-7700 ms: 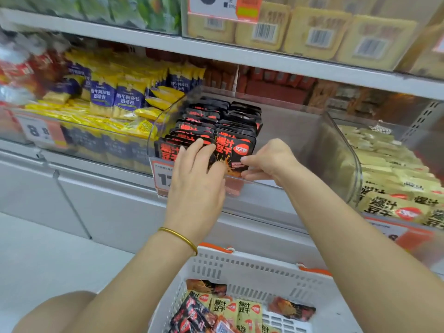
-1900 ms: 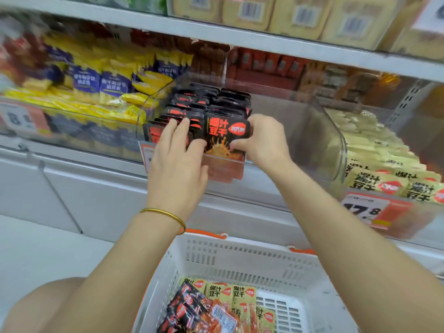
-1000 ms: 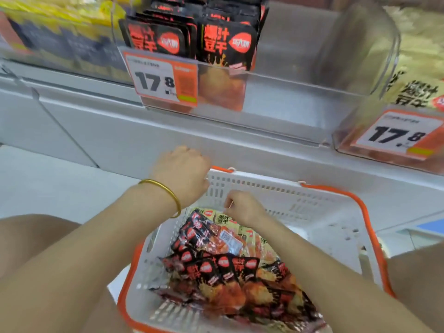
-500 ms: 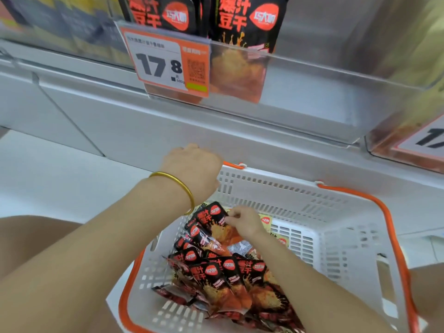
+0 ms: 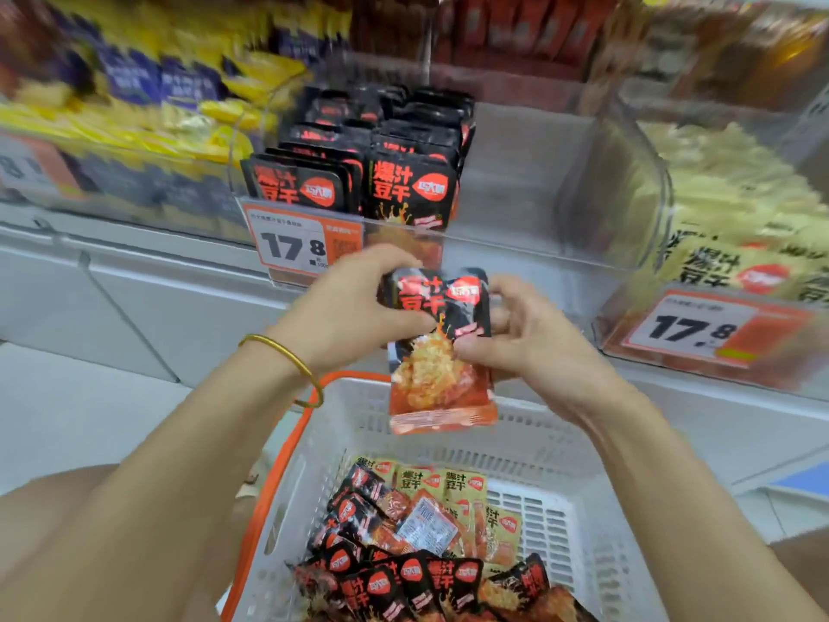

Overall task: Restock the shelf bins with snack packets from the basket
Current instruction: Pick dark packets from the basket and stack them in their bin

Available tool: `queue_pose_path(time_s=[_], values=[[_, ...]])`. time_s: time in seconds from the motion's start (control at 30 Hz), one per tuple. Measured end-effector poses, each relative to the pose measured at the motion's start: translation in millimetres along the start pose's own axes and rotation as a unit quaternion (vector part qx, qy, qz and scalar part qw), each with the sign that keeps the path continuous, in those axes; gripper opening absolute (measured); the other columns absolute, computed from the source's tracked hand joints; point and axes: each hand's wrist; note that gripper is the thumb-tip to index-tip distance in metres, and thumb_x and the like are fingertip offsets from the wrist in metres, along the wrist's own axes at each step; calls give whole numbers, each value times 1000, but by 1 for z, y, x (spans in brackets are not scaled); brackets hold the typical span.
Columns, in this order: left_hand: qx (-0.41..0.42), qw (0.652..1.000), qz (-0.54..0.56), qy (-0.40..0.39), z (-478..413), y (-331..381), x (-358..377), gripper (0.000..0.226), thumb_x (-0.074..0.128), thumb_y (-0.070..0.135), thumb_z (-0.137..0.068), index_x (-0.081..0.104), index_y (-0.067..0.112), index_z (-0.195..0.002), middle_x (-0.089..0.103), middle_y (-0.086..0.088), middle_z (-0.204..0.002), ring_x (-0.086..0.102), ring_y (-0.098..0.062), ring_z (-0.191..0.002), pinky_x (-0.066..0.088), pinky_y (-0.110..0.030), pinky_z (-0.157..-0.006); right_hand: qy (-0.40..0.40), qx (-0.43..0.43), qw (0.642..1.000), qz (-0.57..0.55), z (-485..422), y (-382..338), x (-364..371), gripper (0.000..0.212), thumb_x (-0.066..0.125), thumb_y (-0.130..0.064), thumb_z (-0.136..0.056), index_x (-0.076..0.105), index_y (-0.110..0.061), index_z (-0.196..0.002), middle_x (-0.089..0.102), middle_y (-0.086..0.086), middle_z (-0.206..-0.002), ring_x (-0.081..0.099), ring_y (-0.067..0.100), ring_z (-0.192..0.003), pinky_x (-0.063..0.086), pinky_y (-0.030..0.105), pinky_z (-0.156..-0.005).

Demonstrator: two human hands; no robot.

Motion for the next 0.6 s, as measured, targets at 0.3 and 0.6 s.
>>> queue_pose_path(time_s=[0.3,0.6], values=[[159,903,-220,332,-8,-14,-37,39,52,24,-82,57,4,-115,55,-17,-120,48,-34,-114,28,-29,-98,214,-241,937,134,-41,-89,11,67,70,-4,-71,37,-23,-125,60,8,-112,62,15,-89,54,31,-74],[119,907,-310,259,-5,-25,-24,39,69,9,-78,58,1,-115,38,-26,-141,30,-46,-133,30,-55,-106,300,-199,834,418,-64,-74,26,33,58,-16,-88,40,-20,-115,63,1,-88,57,29,-84,46,40,-71]])
Point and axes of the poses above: each hand's wrist, its own z-axis away from the middle knuckle, its own x-axis out of the palm, y = z × x
